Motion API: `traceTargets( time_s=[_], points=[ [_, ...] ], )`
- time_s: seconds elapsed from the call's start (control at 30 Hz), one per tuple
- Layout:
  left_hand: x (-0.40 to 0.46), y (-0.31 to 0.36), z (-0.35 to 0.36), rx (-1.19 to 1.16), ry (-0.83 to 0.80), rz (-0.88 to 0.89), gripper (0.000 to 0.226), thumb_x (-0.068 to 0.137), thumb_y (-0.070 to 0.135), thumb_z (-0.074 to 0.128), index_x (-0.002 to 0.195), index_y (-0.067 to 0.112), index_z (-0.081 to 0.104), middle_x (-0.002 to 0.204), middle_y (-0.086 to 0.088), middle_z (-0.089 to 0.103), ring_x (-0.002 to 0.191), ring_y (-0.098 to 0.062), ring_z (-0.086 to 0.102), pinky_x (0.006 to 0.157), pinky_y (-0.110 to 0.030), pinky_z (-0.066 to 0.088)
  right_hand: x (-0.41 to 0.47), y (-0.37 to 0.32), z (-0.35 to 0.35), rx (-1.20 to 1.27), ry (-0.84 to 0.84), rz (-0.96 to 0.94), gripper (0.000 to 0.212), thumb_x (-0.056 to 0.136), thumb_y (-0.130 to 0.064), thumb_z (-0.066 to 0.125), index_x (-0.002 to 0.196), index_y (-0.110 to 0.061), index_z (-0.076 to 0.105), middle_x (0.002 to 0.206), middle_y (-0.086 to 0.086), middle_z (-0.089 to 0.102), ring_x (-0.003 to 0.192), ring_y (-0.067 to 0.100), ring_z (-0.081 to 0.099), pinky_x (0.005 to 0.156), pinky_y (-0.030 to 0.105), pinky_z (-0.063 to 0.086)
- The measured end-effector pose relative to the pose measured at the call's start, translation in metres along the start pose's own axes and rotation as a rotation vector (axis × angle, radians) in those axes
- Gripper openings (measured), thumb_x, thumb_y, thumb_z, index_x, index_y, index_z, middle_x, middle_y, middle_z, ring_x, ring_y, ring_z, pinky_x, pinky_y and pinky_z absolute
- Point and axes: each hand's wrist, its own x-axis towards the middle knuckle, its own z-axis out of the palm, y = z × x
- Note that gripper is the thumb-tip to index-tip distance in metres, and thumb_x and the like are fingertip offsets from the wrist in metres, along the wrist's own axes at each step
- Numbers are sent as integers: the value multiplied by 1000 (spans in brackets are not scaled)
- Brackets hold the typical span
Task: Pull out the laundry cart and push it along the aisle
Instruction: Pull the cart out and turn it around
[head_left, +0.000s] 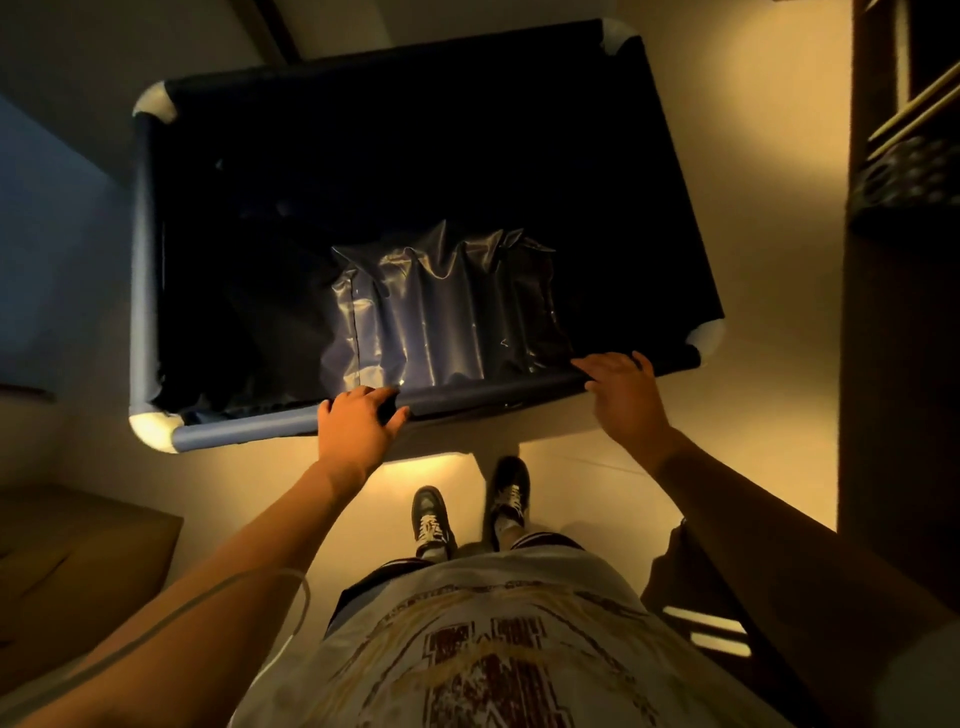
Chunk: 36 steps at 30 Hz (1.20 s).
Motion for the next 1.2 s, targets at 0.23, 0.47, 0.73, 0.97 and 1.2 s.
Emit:
traceTargets(
  time_s=[0.23,0.47,0.73,0.97,1.2],
  points=[
    [-3,45,20,-20,-37,108,37,100,50,51,132,31,57,127,-4,65,125,-30,57,120,-61,22,-25,31,-7,-47,-1,99,65,86,1,59,145,-25,51,146,2,54,143,21,42,125,48,18],
    [-3,54,31,22,-63,263,40,101,48,48,139,35,44,132,-1,60,126,-27,55,120,-55,32,-38,-7,7,-45,-17,42,58,91,-10,58,146,-24,46,148,0,51,142,20,42,124,48,22],
    [1,11,16,177,-26,301,51,99,56,48,141,27,49,132,-2,60,125,-27,55,115,-51,39,-41,-64,23,84,-8,-45,44,101,-27,50,144,-24,48,146,-1,51,138,21,44,123,46,24],
    [0,-35,-13,284,-6,370,51,98,57,49,138,26,55,130,-1,61,123,-28,56,117,-53,36,-30,-110,34,90,-43,-93,48,98,-33,54,145,-26,45,148,-1,50,139,21,43,120,44,23],
    [5,-59,-23,323,-19,430,43,99,49,54,131,21,61,116,-4,68,107,-27,63,107,-43,44,-28,-140,46,31,-167,-88,57,97,-19,57,150,-26,38,150,0,48,141,23,41,120,45,21]
  ],
)
